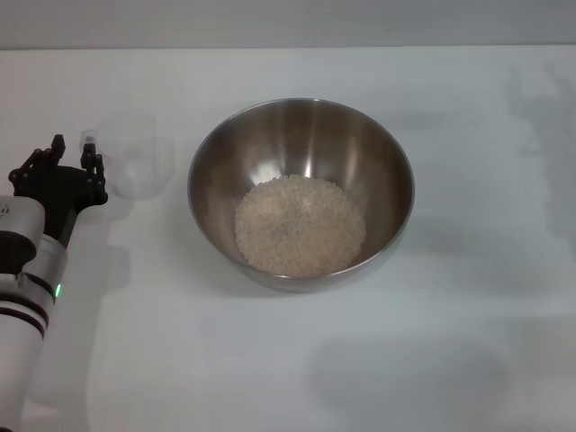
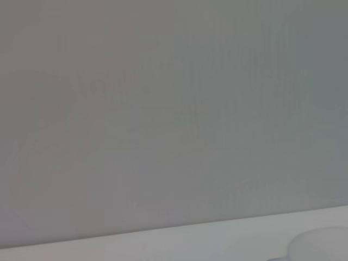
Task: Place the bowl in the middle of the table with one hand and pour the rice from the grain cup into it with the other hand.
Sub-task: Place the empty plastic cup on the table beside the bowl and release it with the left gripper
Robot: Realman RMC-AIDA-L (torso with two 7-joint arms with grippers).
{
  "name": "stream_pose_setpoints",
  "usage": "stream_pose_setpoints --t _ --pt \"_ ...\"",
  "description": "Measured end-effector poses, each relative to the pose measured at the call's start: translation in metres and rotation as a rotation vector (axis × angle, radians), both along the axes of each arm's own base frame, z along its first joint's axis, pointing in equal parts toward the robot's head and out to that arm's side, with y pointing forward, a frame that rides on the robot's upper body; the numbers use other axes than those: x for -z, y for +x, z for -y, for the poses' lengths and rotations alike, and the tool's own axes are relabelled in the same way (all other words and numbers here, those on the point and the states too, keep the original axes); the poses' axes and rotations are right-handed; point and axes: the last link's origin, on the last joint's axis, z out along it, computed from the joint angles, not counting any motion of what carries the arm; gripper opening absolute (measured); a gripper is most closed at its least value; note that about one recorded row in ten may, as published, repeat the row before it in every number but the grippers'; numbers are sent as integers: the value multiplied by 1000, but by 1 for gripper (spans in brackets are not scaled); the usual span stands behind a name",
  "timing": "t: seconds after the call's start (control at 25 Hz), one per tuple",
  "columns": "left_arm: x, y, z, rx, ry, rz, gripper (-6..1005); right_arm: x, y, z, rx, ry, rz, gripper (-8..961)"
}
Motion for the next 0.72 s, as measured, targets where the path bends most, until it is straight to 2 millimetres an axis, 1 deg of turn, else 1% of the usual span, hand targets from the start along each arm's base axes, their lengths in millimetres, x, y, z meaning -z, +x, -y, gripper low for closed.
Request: stream_pose_setpoints --t 0.08,0.4,0.6,0.72 --pt "0 -1 2 -3 2 2 316 0 0 0 0 0 0 522" --pt "1 -3 9 -7 -3 8 408 -1 -2 -3 -3 1 6 523" --pt "1 -4 18 3 7 11 481 -1 -2 -3 -1 0 7 523" --pt "-2 -8 25 -5 26 11 498 -1 -1 -3 2 0 7 523"
